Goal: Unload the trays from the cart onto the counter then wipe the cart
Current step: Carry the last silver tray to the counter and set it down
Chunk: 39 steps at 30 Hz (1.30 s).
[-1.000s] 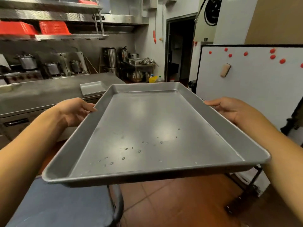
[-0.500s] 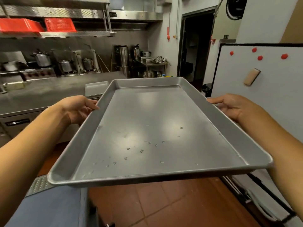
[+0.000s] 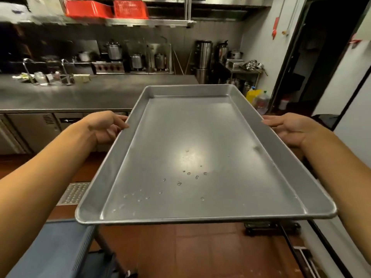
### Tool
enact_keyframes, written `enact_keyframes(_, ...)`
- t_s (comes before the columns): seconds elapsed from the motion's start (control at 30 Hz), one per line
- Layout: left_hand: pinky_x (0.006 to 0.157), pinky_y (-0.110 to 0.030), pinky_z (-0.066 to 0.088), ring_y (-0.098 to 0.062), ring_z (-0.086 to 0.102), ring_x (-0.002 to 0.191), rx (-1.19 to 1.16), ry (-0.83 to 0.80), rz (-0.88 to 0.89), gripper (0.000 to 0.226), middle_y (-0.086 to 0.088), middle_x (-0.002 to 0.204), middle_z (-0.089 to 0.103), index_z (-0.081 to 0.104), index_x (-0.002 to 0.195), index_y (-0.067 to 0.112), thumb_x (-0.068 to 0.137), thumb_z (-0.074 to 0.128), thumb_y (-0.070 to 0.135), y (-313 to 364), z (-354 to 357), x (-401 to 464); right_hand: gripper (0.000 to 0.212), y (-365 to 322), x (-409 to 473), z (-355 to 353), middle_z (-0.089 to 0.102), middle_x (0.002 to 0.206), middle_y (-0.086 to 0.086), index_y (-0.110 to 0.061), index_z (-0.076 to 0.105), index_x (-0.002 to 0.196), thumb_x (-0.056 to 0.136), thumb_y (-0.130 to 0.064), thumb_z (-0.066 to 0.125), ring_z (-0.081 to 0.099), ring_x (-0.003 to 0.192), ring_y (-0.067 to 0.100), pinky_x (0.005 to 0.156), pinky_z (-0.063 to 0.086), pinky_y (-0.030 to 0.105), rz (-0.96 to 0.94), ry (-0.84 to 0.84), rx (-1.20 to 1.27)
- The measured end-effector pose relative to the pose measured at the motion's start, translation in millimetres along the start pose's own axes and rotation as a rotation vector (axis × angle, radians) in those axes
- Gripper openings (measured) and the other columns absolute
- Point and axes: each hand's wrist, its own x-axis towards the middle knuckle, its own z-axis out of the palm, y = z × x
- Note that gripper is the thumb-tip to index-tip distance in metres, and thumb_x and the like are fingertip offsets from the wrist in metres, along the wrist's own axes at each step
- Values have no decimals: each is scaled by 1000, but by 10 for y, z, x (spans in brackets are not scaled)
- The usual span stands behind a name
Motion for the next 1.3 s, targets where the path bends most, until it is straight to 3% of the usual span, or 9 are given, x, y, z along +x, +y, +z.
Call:
enact_keyframes(0.07,28,-9,21,-5,53,34,-2,46,-1,37,-4,67,74,62,105,12,99,34,-12,68,-76,359,45,-74,395,116,80,90,12,-10,67,117,74,2,65,79,73,23,52,61,34,4,-31,-11)
enact_keyframes(0.33,26,-12,27,-10,61,37,6,59,28,40,-4,69,75,62,108,10,98,33,-15,701,-311,1806,21,-635,2072,695,77,74,9,-9,65,109,103,2,47,72,50,16,36,50,23,4,-93,-44)
enact_keyframes(0.5,27,-12,30,-8,59,45,57,96,26,41,-4,68,75,60,114,9,98,32,-16,1181,-418,2690,22,-931,3000,991,80,84,10,-9,66,113,101,0,50,78,67,21,50,61,32,18,-104,-20)
enact_keyframes(0.63,28,-15,38,-13,64,41,29,32,47,46,-8,70,76,62,107,9,96,29,-22,1391,-439,3365,29,-1078,3711,1140,79,94,12,-8,65,122,100,3,50,77,66,21,45,58,28,61,-116,12)
enact_keyframes(0.77,33,-17,44,-21,71,64,9,32,2,53,-7,79,78,64,113,13,93,32,-24,1395,-553,4293,60,-1106,4587,1283,72,122,14,-7,61,135,77,6,66,79,78,25,53,62,34,113,-150,8)
enact_keyframes(0.9,38,-18,47,-20,67,72,69,40,-41,59,-8,95,78,65,121,16,89,35,-24,1492,-657,5251,39,-1181,5562,1437,72,125,15,-8,63,134,98,1,51,78,86,28,62,65,42,149,-162,-19)
enact_keyframes(1.03,56,-25,57,-24,74,80,96,11,-60,57,-8,100,79,67,118,18,90,38,-22,1731,-706,6063,41,-1310,6484,1624,67,134,17,-7,61,138,100,1,48,67,116,32,78,64,47,194,-179,-70)
enact_keyframes(1.2,71,-31,45,-28,69,86,83,44,-76,54,-14,119,73,63,129,11,91,39,-19,1930,-900,6895,28,-1520,7367,1939,79,93,17,-4,66,120,102,0,44,78,73,28,56,64,40,245,-196,-99)
enact_keyframes(1.3,68,-27,37,-22,70,73,99,43,-81,50,-6,94,79,68,113,13,91,38,-20,2027,-1045,7355,28,-1609,7853,2147,78,100,16,-5,67,120,100,1,48,78,76,28,66,65,42,259,-193,-115)
